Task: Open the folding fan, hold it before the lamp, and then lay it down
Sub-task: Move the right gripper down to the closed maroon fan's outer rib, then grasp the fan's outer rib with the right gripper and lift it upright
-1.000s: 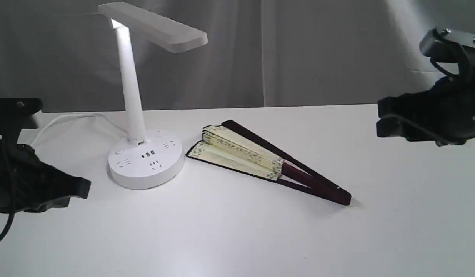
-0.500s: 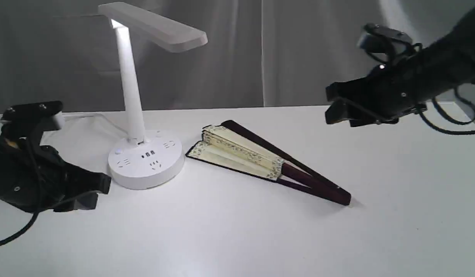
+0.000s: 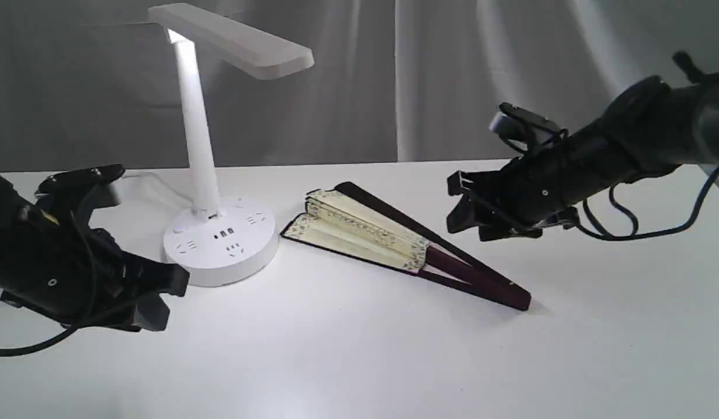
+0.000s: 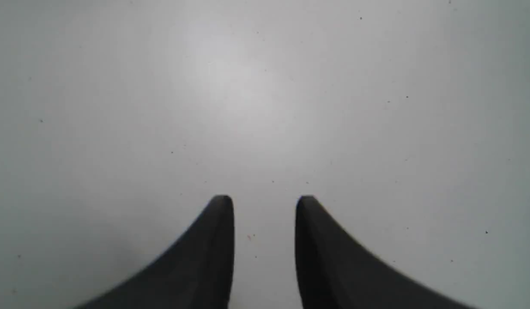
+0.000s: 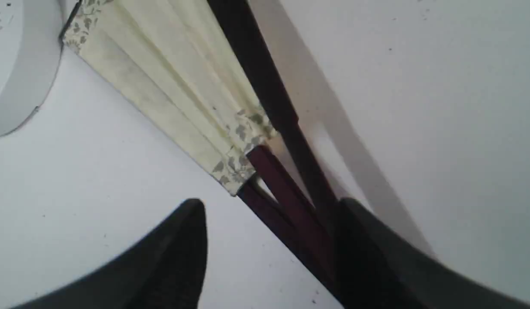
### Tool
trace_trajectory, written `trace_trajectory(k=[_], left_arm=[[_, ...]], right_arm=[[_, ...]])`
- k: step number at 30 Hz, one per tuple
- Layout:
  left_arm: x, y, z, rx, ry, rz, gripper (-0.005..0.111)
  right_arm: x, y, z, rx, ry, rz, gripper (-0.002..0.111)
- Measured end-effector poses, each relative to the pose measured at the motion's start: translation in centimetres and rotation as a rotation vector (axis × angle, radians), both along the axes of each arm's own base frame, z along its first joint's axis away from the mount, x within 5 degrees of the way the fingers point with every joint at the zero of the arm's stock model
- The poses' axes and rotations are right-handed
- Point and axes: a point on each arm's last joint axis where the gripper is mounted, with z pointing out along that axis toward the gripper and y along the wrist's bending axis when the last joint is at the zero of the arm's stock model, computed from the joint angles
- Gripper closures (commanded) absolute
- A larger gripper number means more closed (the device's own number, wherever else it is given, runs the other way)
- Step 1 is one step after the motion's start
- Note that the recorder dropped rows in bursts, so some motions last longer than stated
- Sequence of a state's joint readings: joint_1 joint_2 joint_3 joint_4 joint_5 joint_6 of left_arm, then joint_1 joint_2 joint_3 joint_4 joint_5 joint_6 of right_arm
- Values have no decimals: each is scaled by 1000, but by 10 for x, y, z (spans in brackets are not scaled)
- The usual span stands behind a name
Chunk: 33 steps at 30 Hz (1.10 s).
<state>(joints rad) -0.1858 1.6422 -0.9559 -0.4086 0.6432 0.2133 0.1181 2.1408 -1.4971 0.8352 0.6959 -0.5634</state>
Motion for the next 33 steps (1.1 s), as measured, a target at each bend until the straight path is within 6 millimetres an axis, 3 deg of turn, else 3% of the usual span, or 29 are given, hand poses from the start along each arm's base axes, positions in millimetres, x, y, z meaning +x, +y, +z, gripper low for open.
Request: trace_trajectory(k=[5, 10, 22, 30, 33], left_arm=[[-1, 0, 0, -3, 6, -2, 80], [-1, -1, 0, -9, 7, 2, 80], [3, -2, -17, -2, 63, 2, 80], [3, -2, -18, -3, 70, 3, 80], [3, -2, -18, -2, 69, 1, 80]], right_arm=[[8, 5, -18, 105, 9, -73, 72], [18, 9, -39, 128, 45, -59, 72], [61, 15, -40, 156, -53, -42, 72], [62, 16, -67, 153, -2, -42, 72], [61, 17, -67, 168, 13, -32, 72]])
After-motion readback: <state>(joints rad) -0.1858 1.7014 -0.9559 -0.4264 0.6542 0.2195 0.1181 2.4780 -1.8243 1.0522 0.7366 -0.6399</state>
